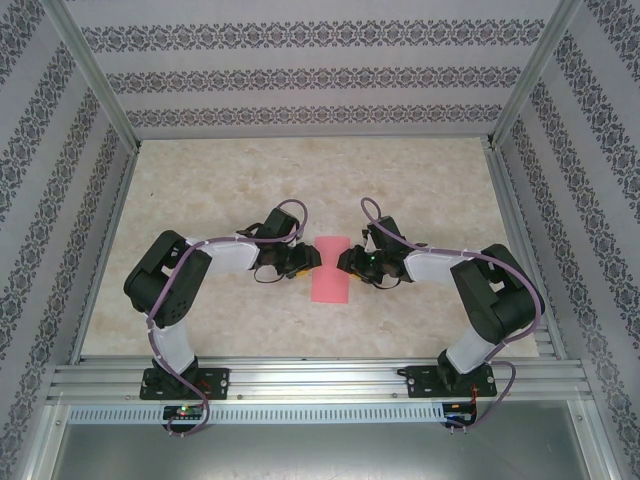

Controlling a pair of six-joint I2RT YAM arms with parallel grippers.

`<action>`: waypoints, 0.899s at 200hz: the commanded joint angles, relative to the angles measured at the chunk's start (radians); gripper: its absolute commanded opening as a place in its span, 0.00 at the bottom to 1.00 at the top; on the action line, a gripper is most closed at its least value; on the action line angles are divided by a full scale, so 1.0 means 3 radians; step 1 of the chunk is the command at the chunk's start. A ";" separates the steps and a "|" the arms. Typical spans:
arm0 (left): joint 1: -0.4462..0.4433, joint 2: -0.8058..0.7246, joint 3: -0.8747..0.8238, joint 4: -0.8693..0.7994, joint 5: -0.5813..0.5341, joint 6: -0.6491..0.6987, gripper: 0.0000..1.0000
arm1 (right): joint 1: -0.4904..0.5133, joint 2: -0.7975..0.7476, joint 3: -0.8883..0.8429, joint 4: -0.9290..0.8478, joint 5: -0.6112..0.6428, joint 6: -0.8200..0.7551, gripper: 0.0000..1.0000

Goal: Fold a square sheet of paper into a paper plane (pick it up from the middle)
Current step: Fold the triangle a second time at the center of the table.

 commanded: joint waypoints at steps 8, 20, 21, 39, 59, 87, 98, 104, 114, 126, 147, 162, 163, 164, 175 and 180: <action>-0.0124 0.0189 0.0119 0.0311 0.0167 0.0035 0.42 | -0.0036 0.0058 -0.0073 0.0051 0.0045 0.0004 0.41; -0.0125 0.0190 0.0119 0.0314 0.0172 0.0031 0.42 | -0.0036 0.0062 -0.0077 0.0044 0.0055 0.0002 0.40; -0.0125 0.0188 0.0119 0.0316 0.0172 0.0030 0.42 | -0.0036 0.0060 -0.0078 0.0046 0.0055 0.0003 0.40; -0.0132 0.0173 0.0120 0.0319 0.0178 0.0037 0.42 | -0.0048 0.0040 -0.0084 0.0036 0.0056 0.0005 0.39; -0.0136 0.0153 0.0127 0.0288 0.0148 0.0055 0.42 | -0.0051 -0.0024 -0.0074 0.0032 0.0051 0.0009 0.39; -0.0135 0.0159 0.0129 0.0294 0.0142 0.0053 0.42 | -0.0056 -0.0180 -0.0044 0.0038 -0.0001 0.0016 0.40; -0.0136 0.0151 0.0130 0.0289 0.0142 0.0050 0.42 | -0.0057 -0.0250 -0.0042 0.0042 -0.0014 0.0028 0.40; -0.0139 0.0151 0.0135 0.0290 0.0143 0.0050 0.42 | -0.0056 -0.0290 -0.0031 0.0041 -0.0009 0.0026 0.40; -0.0138 0.0148 0.0140 0.0288 0.0142 0.0050 0.42 | -0.0057 -0.0328 -0.0023 0.0040 -0.0011 0.0030 0.40; -0.0137 0.0152 0.0143 0.0287 0.0142 0.0050 0.42 | -0.0056 -0.0333 -0.0008 0.0042 -0.0027 0.0019 0.41; -0.0136 0.0158 0.0150 0.0302 0.0147 0.0041 0.42 | -0.0056 -0.0263 0.0008 0.0070 -0.0054 0.0020 0.41; -0.0138 0.0165 0.0155 0.0323 0.0157 0.0029 0.42 | -0.0061 -0.0180 0.0008 0.0053 -0.0007 0.0021 0.41; -0.0139 0.0165 0.0155 0.0323 0.0157 0.0029 0.42 | -0.0064 -0.0176 0.0005 0.0055 -0.0004 0.0021 0.41; -0.0140 0.0166 0.0154 0.0323 0.0160 0.0029 0.42 | -0.0065 -0.0168 0.0004 0.0056 -0.0002 0.0023 0.41; -0.0133 0.0169 0.0159 0.0323 0.0167 0.0026 0.41 | -0.0070 -0.0100 -0.0010 0.0108 -0.0013 0.0035 0.41; -0.0138 0.0169 0.0167 0.0321 0.0167 0.0024 0.41 | -0.0071 -0.0069 -0.0015 0.0134 -0.0028 0.0045 0.41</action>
